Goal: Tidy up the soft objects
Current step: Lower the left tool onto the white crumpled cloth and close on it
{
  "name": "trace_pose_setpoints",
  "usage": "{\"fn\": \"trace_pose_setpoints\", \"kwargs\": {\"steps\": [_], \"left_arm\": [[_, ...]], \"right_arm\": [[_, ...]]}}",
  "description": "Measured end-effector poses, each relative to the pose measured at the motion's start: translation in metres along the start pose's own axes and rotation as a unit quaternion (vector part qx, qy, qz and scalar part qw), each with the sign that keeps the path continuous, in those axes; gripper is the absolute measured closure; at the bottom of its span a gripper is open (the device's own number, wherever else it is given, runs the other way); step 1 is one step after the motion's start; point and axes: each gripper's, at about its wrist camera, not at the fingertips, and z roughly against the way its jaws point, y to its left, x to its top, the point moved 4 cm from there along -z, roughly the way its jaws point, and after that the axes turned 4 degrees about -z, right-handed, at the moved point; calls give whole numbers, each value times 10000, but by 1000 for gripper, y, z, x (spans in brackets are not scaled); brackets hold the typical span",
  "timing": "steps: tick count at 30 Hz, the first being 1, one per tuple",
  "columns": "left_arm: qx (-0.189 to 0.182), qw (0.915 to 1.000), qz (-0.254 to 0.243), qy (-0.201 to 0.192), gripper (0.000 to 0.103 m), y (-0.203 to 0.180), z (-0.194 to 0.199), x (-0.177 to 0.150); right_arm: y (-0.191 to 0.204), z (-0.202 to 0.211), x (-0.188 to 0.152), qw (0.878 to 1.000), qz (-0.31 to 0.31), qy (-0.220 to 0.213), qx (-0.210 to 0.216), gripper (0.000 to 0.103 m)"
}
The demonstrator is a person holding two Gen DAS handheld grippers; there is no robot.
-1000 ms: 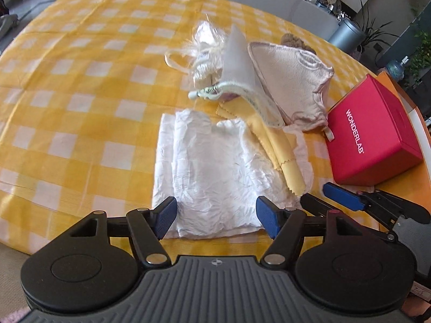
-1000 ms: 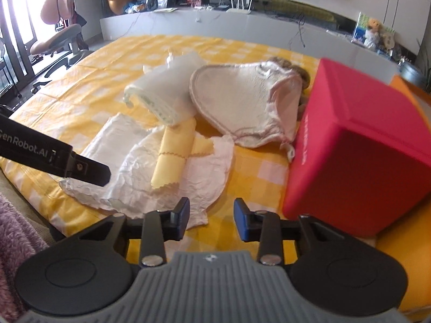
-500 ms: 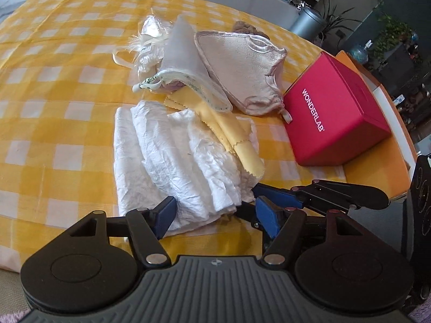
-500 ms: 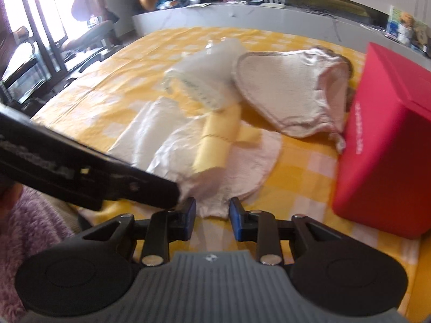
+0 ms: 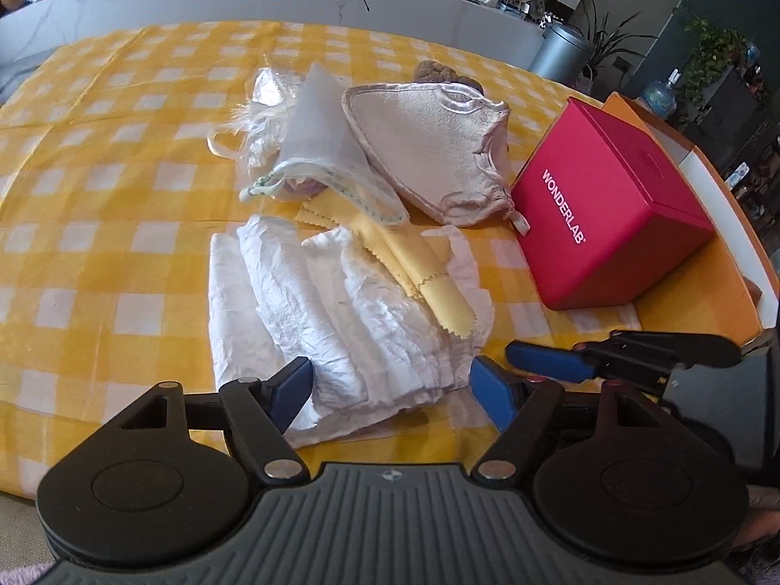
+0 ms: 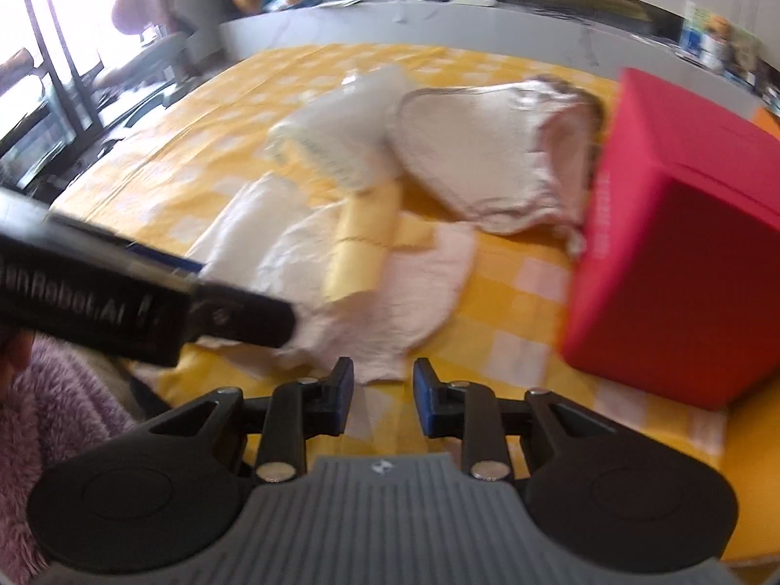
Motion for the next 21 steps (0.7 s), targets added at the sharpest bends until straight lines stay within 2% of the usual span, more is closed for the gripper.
{"fn": "trace_pose_setpoints", "kwargs": {"steps": [3, 5, 8, 10, 17, 21], "left_arm": [[21, 10000, 71, 26, 15, -5, -7, 1], [125, 9999, 43, 35, 14, -8, -12, 1], [592, 9982, 27, 96, 14, -8, -20, 1], [773, 9970, 5, 29, 14, -7, -19, 0], [781, 9969, 58, 107, 13, -11, -33, 0], [815, 9966, 58, 103, 14, -9, -35, 0]], "right_arm": [[-11, 0, 1, 9997, -142, 3, -211, 79], [-13, -4, 0, 9997, -151, 26, -203, 83], [-5, -7, -3, 9998, 72, -53, -201, 83], [-2, -9, -2, 9996, 173, -59, -230, 84], [-14, -8, 0, 9995, -300, -39, -70, 84], [-14, -7, -1, 9995, -296, -47, -108, 83]]}}
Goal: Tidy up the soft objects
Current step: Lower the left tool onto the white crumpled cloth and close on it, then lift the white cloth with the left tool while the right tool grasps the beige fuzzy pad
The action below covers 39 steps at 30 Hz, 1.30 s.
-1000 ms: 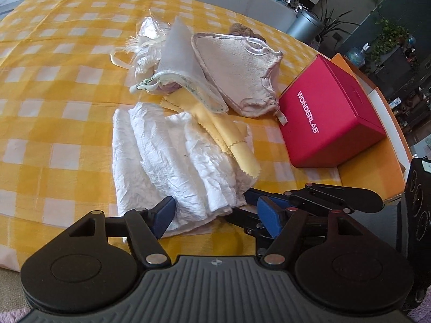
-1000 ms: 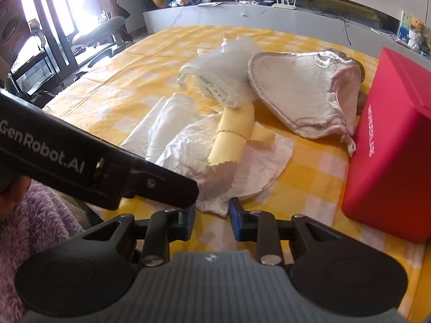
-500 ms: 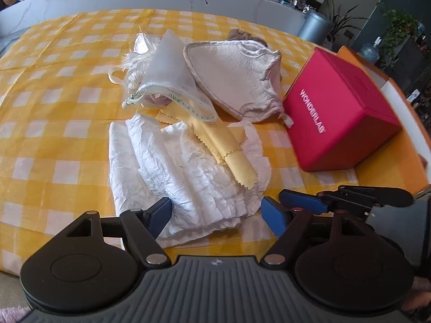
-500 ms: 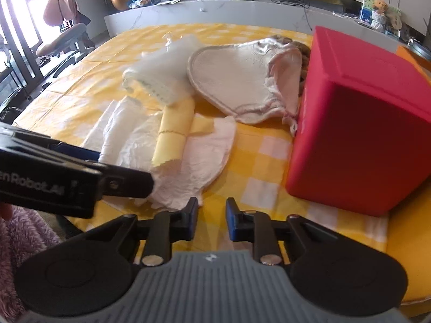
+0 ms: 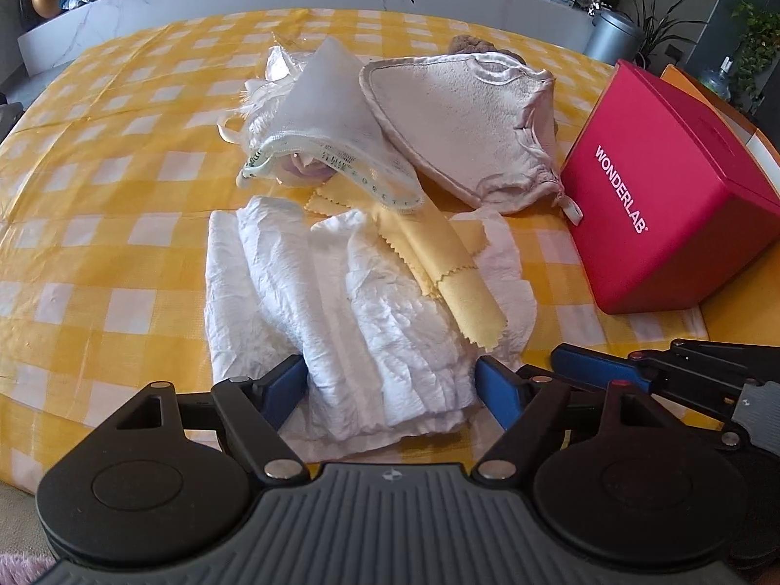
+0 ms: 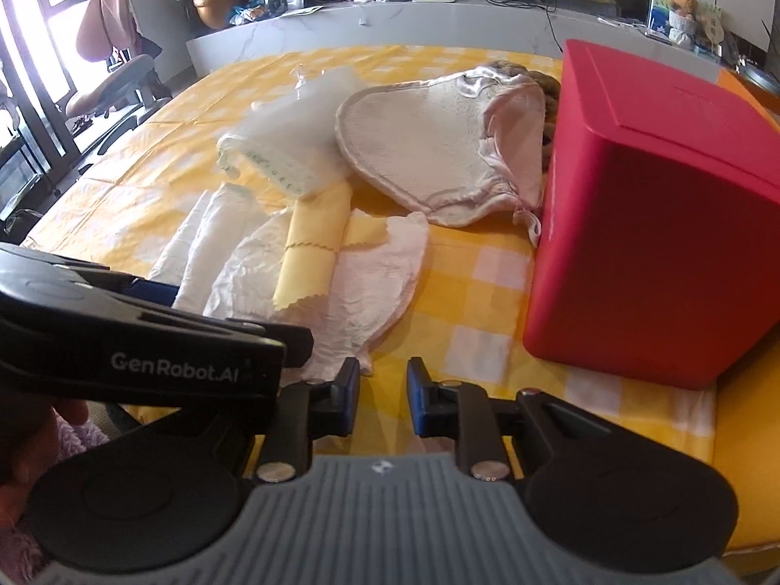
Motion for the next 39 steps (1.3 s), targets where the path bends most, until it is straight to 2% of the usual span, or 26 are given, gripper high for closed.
{"fn": "trace_pose_setpoints", "kwargs": {"steps": [1, 3, 5, 8, 9, 13, 20, 26, 31, 37, 39], "left_arm": [[53, 10000, -10, -2, 16, 0, 0, 0], [143, 9999, -52, -34, 31, 0, 1, -1], [265, 9996, -89, -67, 39, 0, 2, -1], [369, 9993, -47, -102, 58, 4, 5, -2], [353, 9993, -23, -105, 66, 5, 6, -2], [185, 9996, 184, -103, 81, 13, 12, -2], [194, 9988, 350, -274, 84, 29, 49, -8], [310, 9989, 176, -294, 84, 39, 81, -14], [196, 9979, 268, -555, 84, 53, 110, -16], [353, 9923, 625, -1013, 84, 80, 135, -9], [460, 9897, 748, -1128, 84, 89, 137, -4]], "right_arm": [[1, 0, 0, 10000, 12, 2, -6, 83], [1, 0, 0, 10000, 33, 5, -11, 82], [2, 0, -1, 10000, 87, -6, -24, 82], [4, 0, -1, 9998, 183, -23, -60, 82], [4, 0, -2, 9997, 212, -30, -75, 82], [4, 0, -1, 9997, 215, -48, -115, 82], [-2, 4, 0, 9999, -1, -93, -58, 81], [6, 17, 3, 9995, 102, -306, 54, 81], [13, 27, 7, 9983, 255, -518, 99, 80], [21, 28, 8, 9980, 311, -527, 144, 73], [24, 29, 9, 9979, 336, -547, 115, 68]]}}
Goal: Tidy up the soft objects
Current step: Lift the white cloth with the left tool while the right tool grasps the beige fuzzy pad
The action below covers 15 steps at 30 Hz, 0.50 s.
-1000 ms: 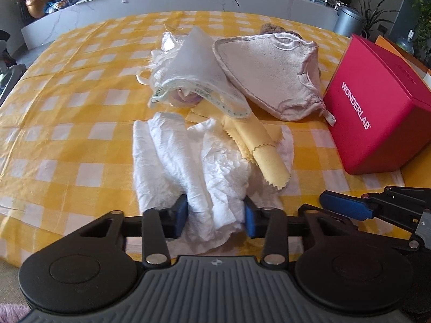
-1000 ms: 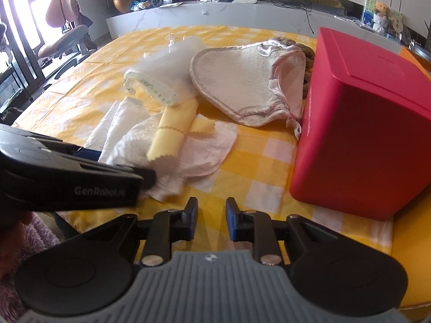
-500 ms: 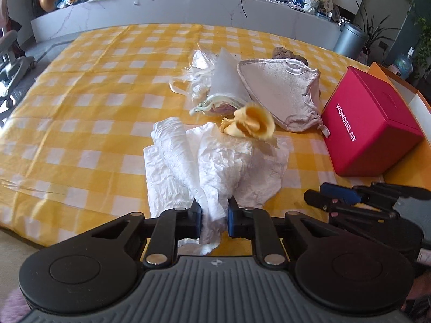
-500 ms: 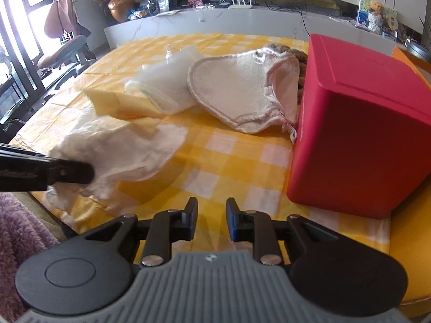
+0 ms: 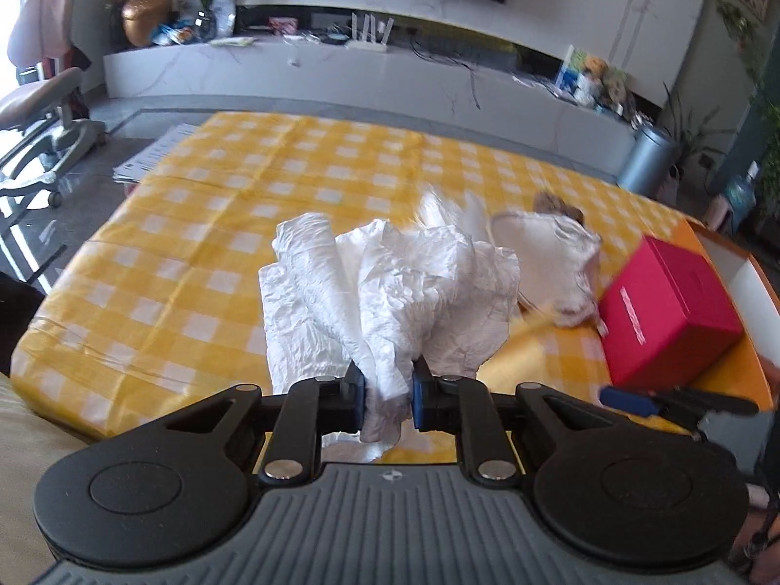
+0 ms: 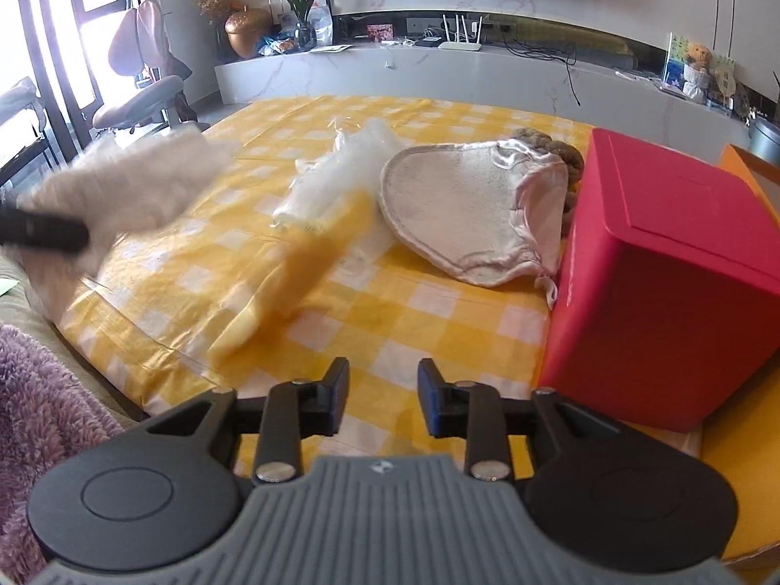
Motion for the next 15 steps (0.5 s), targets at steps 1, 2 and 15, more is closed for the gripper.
{"fn": "trace_pose_setpoints", "kwargs": {"steps": [1, 2, 15], "left_arm": [[29, 10000, 48, 12, 84, 3, -4, 3], [9, 9999, 98, 41, 84, 5, -8, 5], [-321, 9993, 103, 163, 84, -22, -70, 4]], "right_arm": [[1, 0, 1, 10000, 9, -14, -10, 67], [3, 0, 3, 10000, 30, -19, -24, 67], [14, -49, 56, 9915, 1100, -119, -684, 66]]}}
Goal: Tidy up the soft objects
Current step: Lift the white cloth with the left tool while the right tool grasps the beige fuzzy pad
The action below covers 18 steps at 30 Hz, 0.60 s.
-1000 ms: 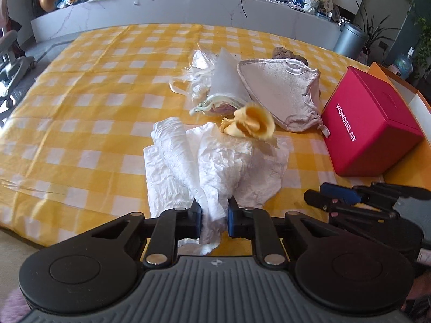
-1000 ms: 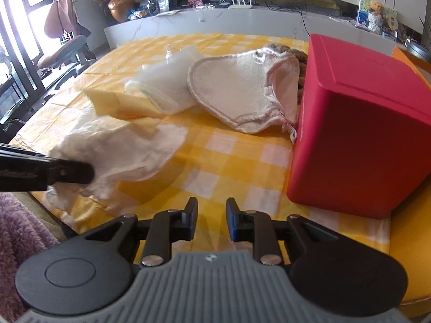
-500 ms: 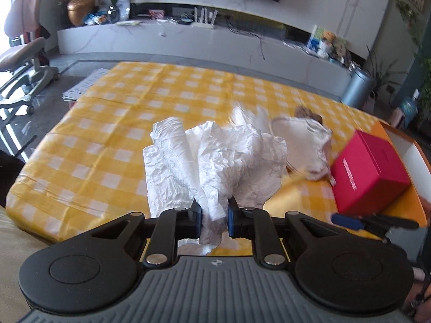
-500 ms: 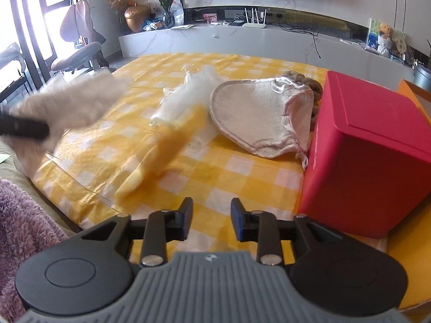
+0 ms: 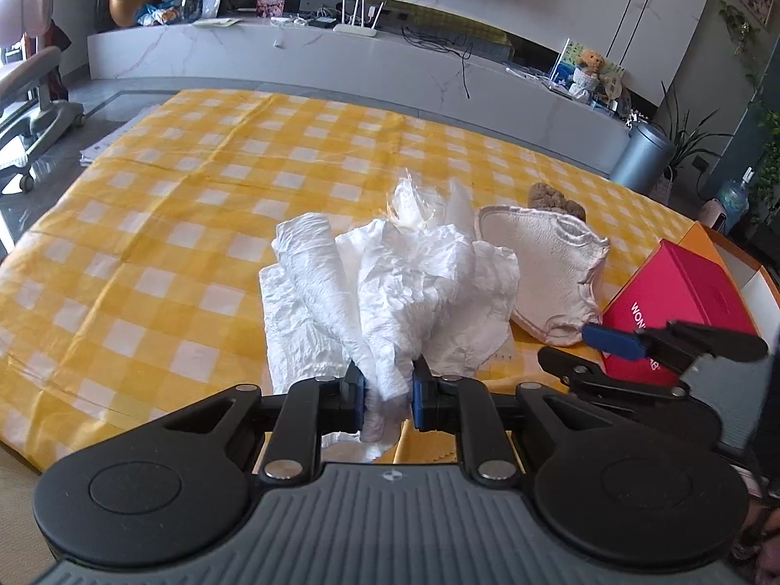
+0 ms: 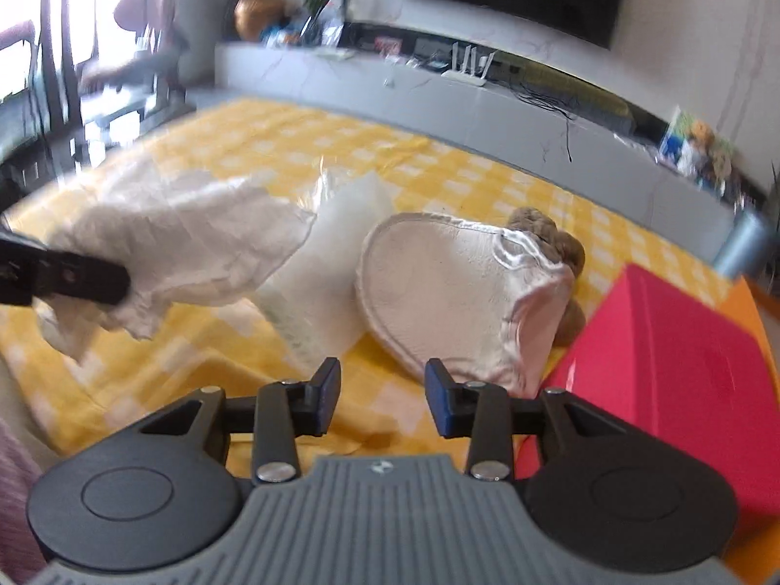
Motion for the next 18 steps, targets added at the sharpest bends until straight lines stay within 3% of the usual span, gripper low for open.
{"fn": "trace_pose_setpoints", "kwargs": {"steps": [7, 15, 17, 18], "left_arm": [[-103, 9998, 134, 144, 83, 7, -11, -6], [-117, 9996, 79, 237, 83, 3, -20, -5], [-97, 9996, 50, 253, 83, 3, -21, -6], [-87, 9996, 39, 263, 83, 3, -22, -5]], "right_arm": [[1, -45, 2, 9977, 576, 335, -113, 66], [2, -67, 9, 9958, 798, 274, -344, 66], [3, -69, 10, 9955, 833, 266, -352, 71], [4, -70, 10, 9954, 856, 288, -327, 87]]}}
